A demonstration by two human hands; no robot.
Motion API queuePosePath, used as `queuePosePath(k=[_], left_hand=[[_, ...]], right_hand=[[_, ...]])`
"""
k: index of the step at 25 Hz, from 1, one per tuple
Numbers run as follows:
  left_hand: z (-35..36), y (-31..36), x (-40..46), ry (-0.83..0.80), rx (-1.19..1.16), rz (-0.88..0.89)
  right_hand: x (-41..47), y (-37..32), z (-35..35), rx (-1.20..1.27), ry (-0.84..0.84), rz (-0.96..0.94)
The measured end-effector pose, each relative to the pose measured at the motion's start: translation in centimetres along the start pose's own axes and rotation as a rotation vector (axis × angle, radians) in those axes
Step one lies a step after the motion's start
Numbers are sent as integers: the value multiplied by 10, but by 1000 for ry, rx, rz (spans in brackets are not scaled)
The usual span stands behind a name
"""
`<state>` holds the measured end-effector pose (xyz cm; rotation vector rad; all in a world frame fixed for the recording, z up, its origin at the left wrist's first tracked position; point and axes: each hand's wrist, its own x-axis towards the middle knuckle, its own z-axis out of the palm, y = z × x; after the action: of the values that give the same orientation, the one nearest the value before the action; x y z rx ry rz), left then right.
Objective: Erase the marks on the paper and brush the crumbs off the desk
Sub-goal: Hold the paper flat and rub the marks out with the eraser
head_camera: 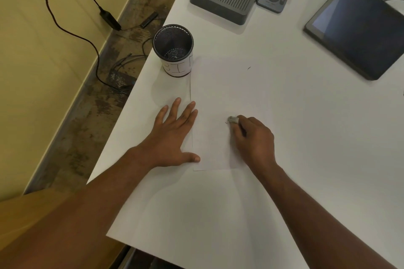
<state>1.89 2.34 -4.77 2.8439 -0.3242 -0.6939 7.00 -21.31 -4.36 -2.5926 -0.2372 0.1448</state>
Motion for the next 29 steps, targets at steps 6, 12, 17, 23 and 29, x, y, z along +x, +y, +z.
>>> queuePosePath(k=[6, 12, 17, 23, 29], left_hand=[[1, -1, 1, -23, 20, 13], [0, 0, 2, -45, 40, 2], [-2, 1, 1, -51, 49, -4], [-2, 1, 2, -59, 43, -4], [-5, 1, 2, -89, 45, -6]], right_hand=[[-26, -36, 18, -16, -124, -276], [-7, -32, 15, -67, -92, -351], [-38, -35, 18, -85, -301, -569], [-21, -38, 11, -92, -219, -447], [6, -16, -6, -28, -164, -189]])
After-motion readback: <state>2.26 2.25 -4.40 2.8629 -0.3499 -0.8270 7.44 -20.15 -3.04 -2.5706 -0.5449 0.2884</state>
